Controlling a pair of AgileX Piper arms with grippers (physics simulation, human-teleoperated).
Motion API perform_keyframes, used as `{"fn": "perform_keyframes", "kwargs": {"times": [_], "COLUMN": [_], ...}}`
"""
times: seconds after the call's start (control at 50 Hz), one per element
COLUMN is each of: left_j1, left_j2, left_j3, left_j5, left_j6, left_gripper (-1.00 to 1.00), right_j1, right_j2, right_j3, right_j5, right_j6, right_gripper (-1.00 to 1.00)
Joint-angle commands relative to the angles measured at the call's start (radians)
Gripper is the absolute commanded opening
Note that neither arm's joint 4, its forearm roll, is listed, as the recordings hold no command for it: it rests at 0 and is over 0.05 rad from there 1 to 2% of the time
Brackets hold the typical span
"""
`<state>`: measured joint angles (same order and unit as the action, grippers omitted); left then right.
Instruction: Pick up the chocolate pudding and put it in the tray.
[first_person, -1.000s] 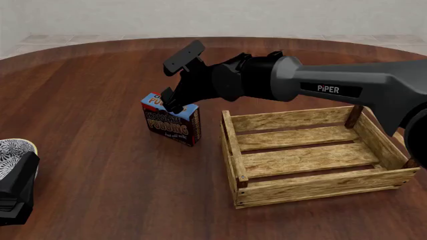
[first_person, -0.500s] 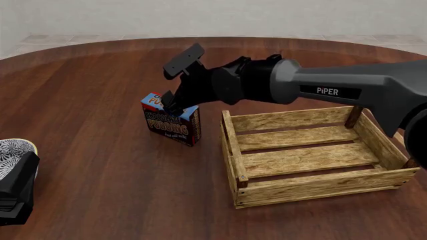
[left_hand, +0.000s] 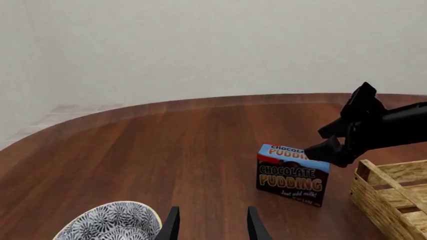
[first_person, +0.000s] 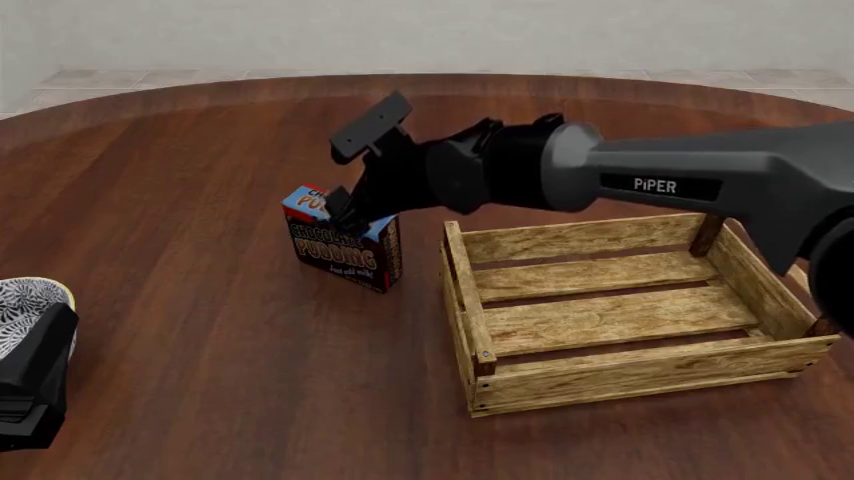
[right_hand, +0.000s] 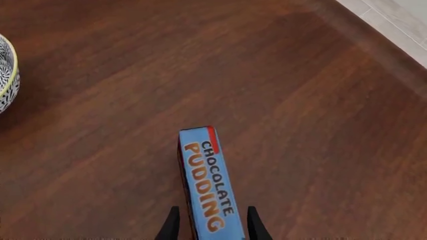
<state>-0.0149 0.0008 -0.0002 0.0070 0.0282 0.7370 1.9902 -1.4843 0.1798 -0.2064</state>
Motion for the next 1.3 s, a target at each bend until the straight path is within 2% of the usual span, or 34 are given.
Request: {"fn": "perform_keyframes", "kwargs": {"times": [0.02,0.6,1.3], "left_j1": [0.004,0.001,0.003], "left_j2": [0.0,0.0,-0.001], "left_j3": [0.0,0.0,0.0], "left_j5": [-0.001,-0.005,0.001], "left_j6": [-0.004,-0.005,-0.006], "left_gripper": [1.0,1.0,1.0], "right_j1": [0.001,-0.019,-0.021], "right_j2": [0.008,0.015,0.028], "right_j3": [0.005,0.007,0.04], "right_j5": [-0.005,-0.005,-0.035], "right_j6": [0.001,-0.013,0.005], "right_gripper": [1.0,1.0,1.0]}}
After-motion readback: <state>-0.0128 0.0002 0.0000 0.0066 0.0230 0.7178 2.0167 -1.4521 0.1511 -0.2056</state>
